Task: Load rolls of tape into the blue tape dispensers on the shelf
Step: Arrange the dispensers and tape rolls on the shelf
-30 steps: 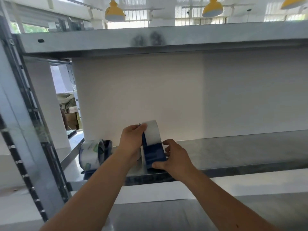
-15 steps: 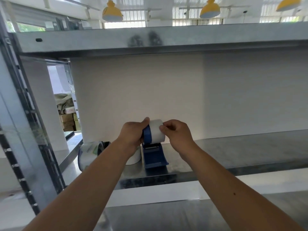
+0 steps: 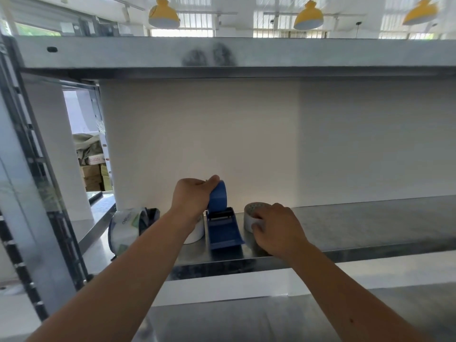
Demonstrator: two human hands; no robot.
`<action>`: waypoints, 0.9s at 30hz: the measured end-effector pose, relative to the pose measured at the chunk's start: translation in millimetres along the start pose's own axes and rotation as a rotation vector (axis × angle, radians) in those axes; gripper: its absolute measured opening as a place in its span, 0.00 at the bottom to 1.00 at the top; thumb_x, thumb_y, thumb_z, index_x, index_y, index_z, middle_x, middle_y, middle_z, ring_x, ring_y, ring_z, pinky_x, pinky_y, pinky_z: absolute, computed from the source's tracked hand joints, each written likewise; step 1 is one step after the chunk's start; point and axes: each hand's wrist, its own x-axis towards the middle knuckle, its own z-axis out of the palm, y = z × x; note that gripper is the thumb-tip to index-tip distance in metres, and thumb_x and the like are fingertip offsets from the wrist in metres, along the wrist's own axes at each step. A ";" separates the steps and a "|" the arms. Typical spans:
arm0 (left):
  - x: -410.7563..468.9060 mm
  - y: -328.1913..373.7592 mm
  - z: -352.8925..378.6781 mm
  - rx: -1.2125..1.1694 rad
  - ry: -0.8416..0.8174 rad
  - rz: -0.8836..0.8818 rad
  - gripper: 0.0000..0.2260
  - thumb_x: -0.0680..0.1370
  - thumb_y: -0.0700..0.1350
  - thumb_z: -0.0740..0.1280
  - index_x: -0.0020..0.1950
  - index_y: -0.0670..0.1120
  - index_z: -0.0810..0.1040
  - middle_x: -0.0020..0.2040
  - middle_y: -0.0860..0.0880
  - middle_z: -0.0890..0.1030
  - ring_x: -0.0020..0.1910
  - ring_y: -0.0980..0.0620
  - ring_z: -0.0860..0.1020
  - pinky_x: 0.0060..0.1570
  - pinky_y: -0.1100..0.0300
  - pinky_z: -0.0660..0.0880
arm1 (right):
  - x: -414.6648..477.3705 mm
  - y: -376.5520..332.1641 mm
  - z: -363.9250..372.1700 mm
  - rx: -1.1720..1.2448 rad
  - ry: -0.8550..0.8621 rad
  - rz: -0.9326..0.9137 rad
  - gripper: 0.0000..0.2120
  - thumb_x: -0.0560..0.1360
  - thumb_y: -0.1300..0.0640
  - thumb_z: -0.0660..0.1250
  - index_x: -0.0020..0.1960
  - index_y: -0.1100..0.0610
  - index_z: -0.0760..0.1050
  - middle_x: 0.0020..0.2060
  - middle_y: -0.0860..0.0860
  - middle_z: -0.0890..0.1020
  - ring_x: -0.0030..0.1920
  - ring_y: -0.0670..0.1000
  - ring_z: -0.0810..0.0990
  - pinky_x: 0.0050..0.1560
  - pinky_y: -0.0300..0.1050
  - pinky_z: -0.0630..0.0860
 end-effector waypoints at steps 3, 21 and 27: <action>-2.6 3.3 0.3 0.036 0.005 -0.001 0.17 0.77 0.56 0.73 0.40 0.45 0.76 0.38 0.43 0.75 0.37 0.47 0.73 0.40 0.55 0.68 | 7.1 -7.3 -9.0 0.022 0.073 -0.012 0.16 0.78 0.47 0.65 0.62 0.49 0.82 0.54 0.48 0.87 0.51 0.51 0.82 0.55 0.45 0.74; -103.0 8.8 27.6 0.096 -0.023 0.641 0.17 0.82 0.53 0.67 0.70 0.64 0.70 0.67 0.62 0.73 0.62 0.64 0.74 0.59 0.71 0.68 | -22.2 -49.2 -79.9 1.343 0.356 0.426 0.15 0.81 0.53 0.68 0.67 0.48 0.81 0.65 0.46 0.84 0.65 0.47 0.81 0.70 0.54 0.77; -135.3 19.8 73.0 -0.120 -0.266 0.558 0.17 0.82 0.54 0.67 0.71 0.62 0.72 0.70 0.63 0.75 0.66 0.64 0.75 0.65 0.67 0.69 | -87.1 -16.7 -93.7 1.319 0.542 0.530 0.11 0.83 0.50 0.65 0.63 0.43 0.81 0.65 0.44 0.84 0.66 0.49 0.81 0.70 0.57 0.77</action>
